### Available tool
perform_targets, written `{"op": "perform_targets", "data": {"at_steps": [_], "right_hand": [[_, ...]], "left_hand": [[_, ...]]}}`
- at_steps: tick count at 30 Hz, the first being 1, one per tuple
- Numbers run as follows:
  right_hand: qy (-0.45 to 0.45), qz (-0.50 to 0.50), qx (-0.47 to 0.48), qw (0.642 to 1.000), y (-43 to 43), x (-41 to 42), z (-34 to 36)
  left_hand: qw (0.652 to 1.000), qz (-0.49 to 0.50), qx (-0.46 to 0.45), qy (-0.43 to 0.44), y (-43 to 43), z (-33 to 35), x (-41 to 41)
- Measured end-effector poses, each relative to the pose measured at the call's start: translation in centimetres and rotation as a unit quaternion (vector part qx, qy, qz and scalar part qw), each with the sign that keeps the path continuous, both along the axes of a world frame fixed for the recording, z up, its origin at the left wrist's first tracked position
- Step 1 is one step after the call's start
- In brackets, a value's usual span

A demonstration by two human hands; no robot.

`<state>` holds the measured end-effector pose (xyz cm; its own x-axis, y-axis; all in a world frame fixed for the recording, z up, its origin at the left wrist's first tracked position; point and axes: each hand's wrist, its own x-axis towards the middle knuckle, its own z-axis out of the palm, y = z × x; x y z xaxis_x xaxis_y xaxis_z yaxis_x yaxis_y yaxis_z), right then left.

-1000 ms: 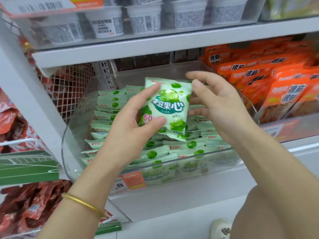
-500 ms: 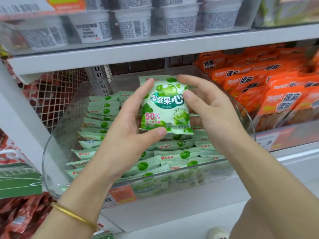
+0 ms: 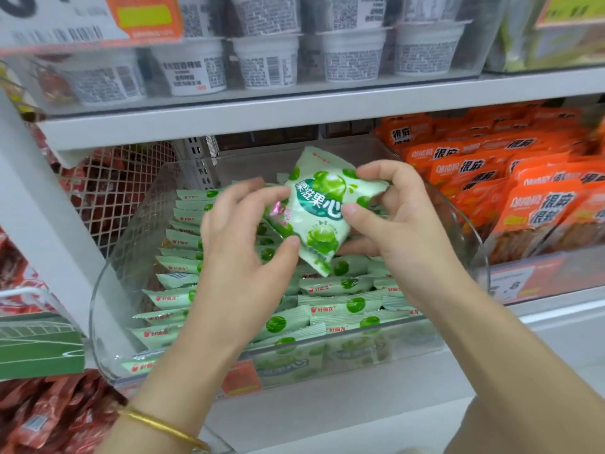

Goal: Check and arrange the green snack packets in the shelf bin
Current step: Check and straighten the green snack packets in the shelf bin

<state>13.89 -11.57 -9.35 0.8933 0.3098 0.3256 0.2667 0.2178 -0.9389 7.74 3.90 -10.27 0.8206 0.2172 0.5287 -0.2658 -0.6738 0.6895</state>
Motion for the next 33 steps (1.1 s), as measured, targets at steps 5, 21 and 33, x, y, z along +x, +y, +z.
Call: {"op": "perform_targets", "data": {"at_steps": [5, 21, 33], "right_hand": [[0.017, 0.015, 0.016, 1.0, 0.4, -0.4, 0.2], [-0.098, -0.074, -0.074, 0.99, -0.2, 0.5, -0.3], [0.003, 0.004, 0.025, 1.0, 0.2, 0.1, -0.2]], "left_hand": [[0.992, 0.024, 0.119, 0.028, -0.5, 0.0, -0.3], [0.983, -0.05, -0.175, 0.006, 0.6, 1.0, -0.3], [0.972, -0.178, -0.143, 0.047, 0.1, 1.1, -0.9]]}}
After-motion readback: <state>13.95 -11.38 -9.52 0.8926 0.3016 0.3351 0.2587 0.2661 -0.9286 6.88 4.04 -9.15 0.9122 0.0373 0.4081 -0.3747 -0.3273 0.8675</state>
